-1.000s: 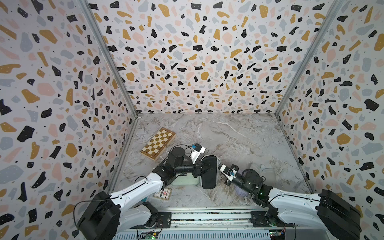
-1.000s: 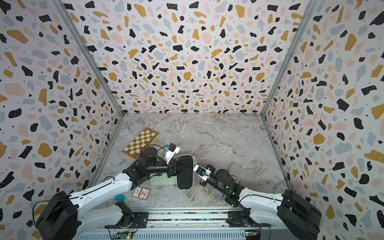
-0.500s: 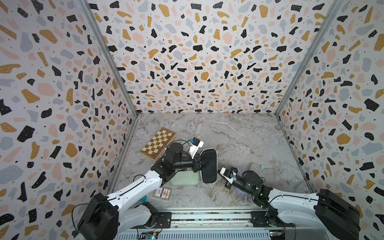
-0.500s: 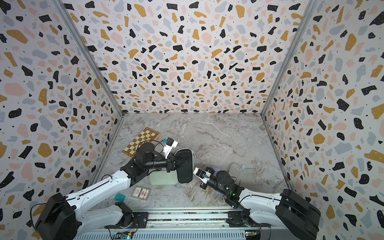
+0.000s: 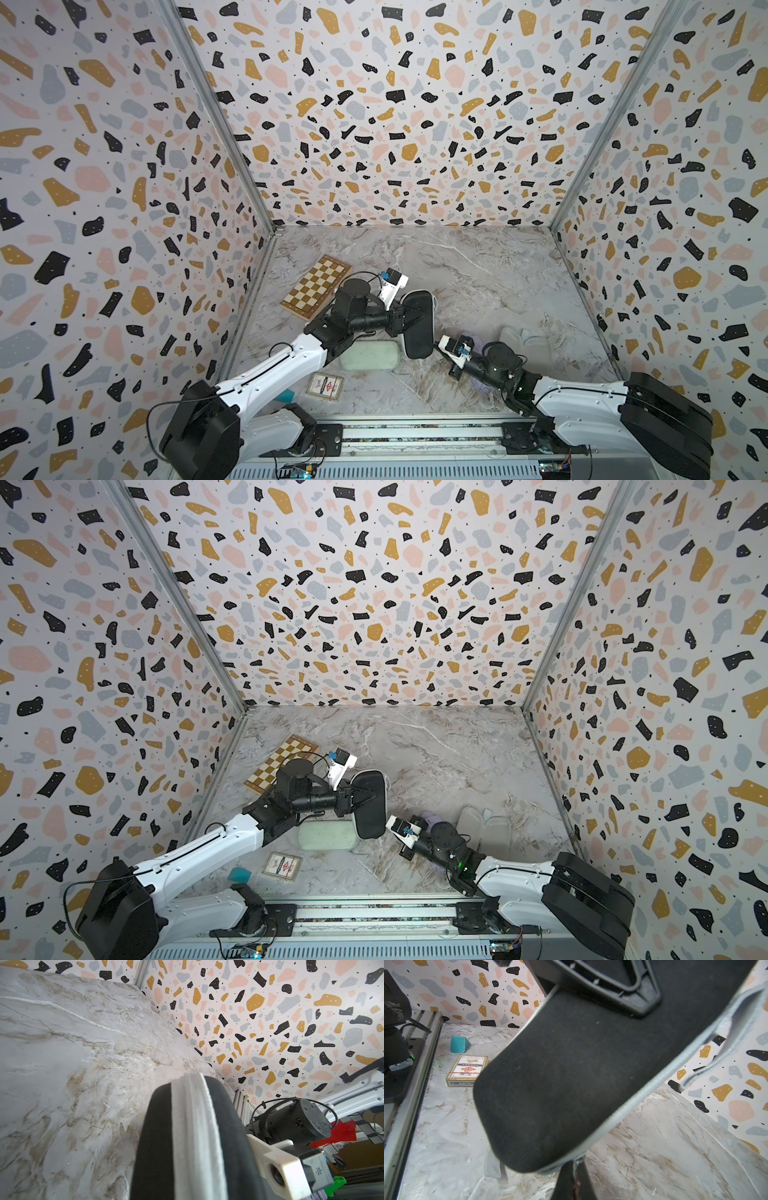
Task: Put umbrellas into zippered umbrella sleeves
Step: Zip the zipper on the umbrella sleeve.
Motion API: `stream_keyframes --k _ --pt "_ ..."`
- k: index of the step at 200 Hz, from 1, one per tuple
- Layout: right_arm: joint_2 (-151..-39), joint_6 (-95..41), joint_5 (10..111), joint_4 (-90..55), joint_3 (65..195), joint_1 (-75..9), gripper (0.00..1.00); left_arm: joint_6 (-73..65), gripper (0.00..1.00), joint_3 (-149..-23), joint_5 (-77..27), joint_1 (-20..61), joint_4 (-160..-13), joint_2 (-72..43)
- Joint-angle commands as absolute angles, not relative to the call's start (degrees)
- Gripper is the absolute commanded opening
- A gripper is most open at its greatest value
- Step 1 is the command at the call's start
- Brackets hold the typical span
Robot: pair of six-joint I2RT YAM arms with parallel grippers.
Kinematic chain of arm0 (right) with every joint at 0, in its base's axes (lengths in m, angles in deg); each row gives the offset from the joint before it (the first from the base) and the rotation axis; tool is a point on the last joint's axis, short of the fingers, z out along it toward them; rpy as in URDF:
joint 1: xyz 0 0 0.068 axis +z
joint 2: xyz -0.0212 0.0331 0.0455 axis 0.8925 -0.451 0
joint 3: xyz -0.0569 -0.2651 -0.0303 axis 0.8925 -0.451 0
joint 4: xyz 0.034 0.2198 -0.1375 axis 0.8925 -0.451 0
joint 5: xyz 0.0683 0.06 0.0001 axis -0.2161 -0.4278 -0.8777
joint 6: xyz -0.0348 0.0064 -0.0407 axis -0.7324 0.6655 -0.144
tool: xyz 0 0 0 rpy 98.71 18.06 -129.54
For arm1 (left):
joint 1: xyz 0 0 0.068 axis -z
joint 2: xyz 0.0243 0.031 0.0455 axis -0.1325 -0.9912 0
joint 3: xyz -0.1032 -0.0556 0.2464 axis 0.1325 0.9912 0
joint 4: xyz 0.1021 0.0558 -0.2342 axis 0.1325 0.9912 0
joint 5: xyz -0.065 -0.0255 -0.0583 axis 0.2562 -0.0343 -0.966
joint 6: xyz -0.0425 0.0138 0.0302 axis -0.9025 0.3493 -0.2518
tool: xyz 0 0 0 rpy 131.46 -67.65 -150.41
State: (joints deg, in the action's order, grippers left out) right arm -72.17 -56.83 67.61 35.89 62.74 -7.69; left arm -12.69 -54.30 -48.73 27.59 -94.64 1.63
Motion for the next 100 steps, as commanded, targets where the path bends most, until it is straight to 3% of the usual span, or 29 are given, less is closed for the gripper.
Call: stream_keyframes --k 1,100 --pt "-72.5 -55.5 60.5 37.2 62.7 -6.1 0.0 -12.4 0.0 -57.8 -42.8 26.8 -107.3 3.4" --pt "-75.5 -52.9 57.3 39.2 63.3 -4.1 0.0 -17.3 0.0 -53.3 -36.5 26.8 -116.0 4.3"
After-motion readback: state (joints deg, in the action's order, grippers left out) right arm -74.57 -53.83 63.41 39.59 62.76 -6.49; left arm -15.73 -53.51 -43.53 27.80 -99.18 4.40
